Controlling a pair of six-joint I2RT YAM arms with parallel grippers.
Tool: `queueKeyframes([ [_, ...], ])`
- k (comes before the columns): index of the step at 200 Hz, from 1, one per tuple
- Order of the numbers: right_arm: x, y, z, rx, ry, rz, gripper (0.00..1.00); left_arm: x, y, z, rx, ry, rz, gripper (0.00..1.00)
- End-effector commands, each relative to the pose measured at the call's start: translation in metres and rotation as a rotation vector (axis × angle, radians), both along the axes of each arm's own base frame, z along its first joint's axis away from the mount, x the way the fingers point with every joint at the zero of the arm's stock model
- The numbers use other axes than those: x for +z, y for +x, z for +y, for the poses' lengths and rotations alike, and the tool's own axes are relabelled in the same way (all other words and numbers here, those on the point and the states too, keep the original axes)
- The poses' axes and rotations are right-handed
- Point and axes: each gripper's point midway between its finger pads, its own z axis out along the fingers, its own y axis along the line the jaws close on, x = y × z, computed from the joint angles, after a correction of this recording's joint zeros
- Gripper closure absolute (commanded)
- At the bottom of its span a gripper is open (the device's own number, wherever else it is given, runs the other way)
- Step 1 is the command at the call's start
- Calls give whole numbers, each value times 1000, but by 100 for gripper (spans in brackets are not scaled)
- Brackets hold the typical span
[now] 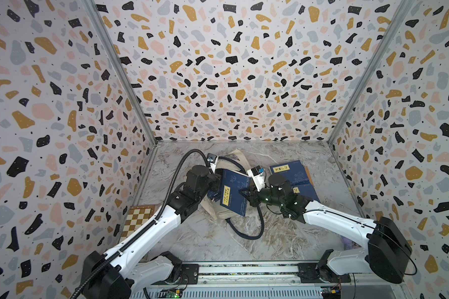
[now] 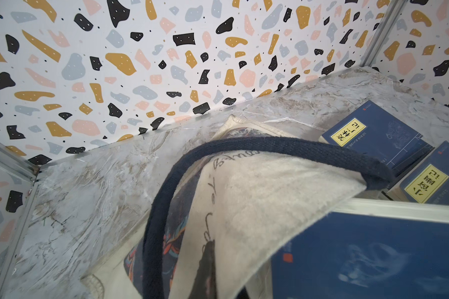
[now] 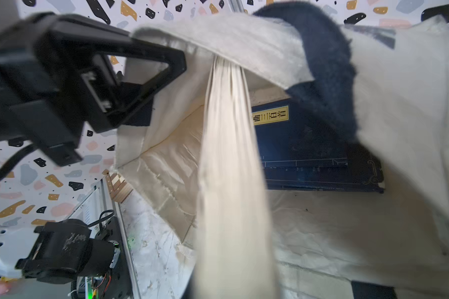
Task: Take out the books from the canvas bag
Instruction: Pick up the book from the canvas bag, then place the book on the book.
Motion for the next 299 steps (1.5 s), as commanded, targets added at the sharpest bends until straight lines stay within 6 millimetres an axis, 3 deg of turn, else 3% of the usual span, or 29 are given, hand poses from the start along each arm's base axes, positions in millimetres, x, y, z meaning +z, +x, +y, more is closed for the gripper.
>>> queueKeyframes([
  [1, 58, -11, -11, 6, 120, -127, 100, 18, 7, 0, 19, -22, -28, 100],
  [38, 83, -3, -58, -149, 183, -132, 100, 16, 7, -4, 0, -28, -16, 100],
  [69, 93, 21, -126, -389, 269, -80, 100, 15, 7, -7, -17, -32, -7, 100],
  [92, 86, 34, -179, -564, 319, -39, 100, 14, 6, -8, -21, -32, -4, 100],
  [114, 71, 45, -216, -680, 352, 11, 100, 14, 6, -9, -26, -34, -3, 100],
  [151, 44, 73, -238, -703, 409, 139, 100, 13, 5, -9, -27, -34, -3, 100],
  [192, 28, 101, -246, -773, 458, 197, 100, 15, 4, -9, -32, -37, -8, 100],
  [222, -2, 129, -259, -875, 423, 271, 100, 16, 3, -9, -34, -37, -11, 100],
  [299, -22, 168, -284, -1003, 425, 274, 100, 19, 1, -9, -38, -50, -20, 100],
])
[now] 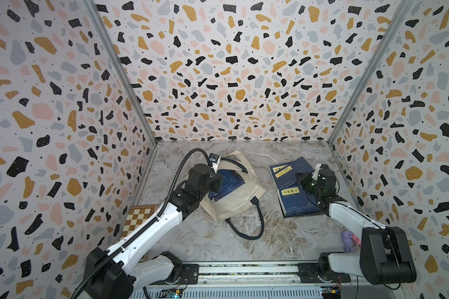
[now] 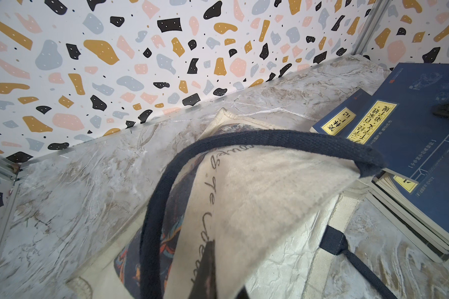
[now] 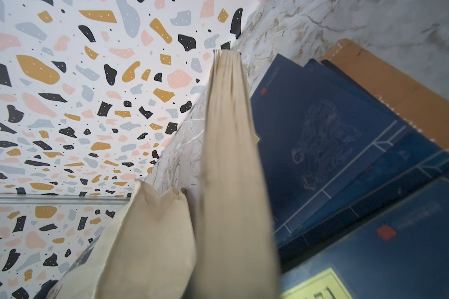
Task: Take out the books from the canvas bag
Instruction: Place the book on the book.
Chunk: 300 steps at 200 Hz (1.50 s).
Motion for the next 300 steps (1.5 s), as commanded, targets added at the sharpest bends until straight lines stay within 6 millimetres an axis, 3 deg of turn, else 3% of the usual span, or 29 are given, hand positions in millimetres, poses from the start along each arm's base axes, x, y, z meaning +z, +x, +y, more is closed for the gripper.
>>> queueKeyframes([
  [1, 42, 23, -14, -62, 18, -134, 100, 24, 2, 0, 2, -49, -60, 100],
  [57, 8, 44, -8, -49, 80, -58, 100, 25, 2, -1, -1, -50, -62, 100],
  [129, -33, 46, -6, -45, 35, 97, 100, 23, 3, -2, -4, -48, -55, 100],
  [196, -41, 47, -5, -28, 6, 154, 87, 23, 3, -2, -4, -47, -54, 100],
  [256, -50, 36, -5, -27, 3, 207, 63, 23, 2, -3, -7, -52, -51, 100],
  [300, -53, 27, -6, -22, 6, 262, 60, 23, 2, -3, -7, -51, -51, 100],
])
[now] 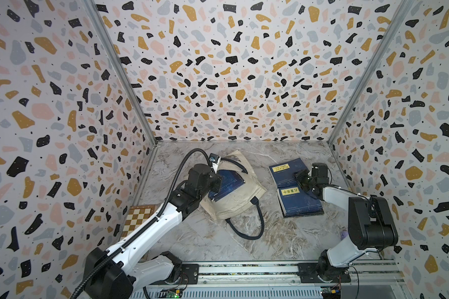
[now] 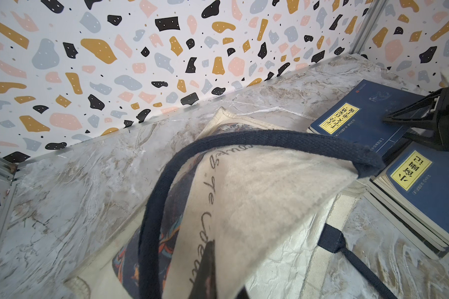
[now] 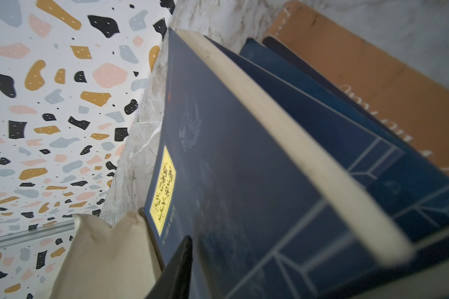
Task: Take out the books from the canvas bag
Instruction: Place the book on the book.
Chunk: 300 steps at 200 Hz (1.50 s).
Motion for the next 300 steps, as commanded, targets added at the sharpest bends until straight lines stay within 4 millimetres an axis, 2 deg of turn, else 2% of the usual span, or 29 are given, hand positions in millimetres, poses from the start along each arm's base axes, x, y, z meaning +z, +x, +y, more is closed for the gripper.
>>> queueKeyframes([
  [1, 17, -2, 0, 10, -6, -6, 60, 23, 3, -2, 1, -51, -56, 100],
  [65, 36, -19, -17, -48, -73, -22, 56, 21, 4, -3, -2, -46, -50, 100],
  [118, 41, -34, -18, -42, -61, -16, 54, 22, 4, -3, -4, -48, -50, 100],
  [131, 46, -36, -13, -19, -52, -37, 54, 23, 3, -4, -8, -52, -51, 100],
  [158, 66, -43, 21, 101, -59, -120, 54, 26, 2, -5, -19, -60, -58, 100],
  [191, 83, -69, 91, 318, -98, -213, 54, 30, -1, -6, -32, -75, -72, 100],
  [215, 85, -102, 134, 418, -98, -257, 54, 31, -2, -8, -41, -82, -76, 100],
  [268, 84, -174, 200, 542, -89, -348, 53, 30, -3, -11, -59, -94, -69, 100],
  [300, 75, -200, 238, 636, -70, -365, 53, 32, -4, -14, -76, -104, -71, 100],
])
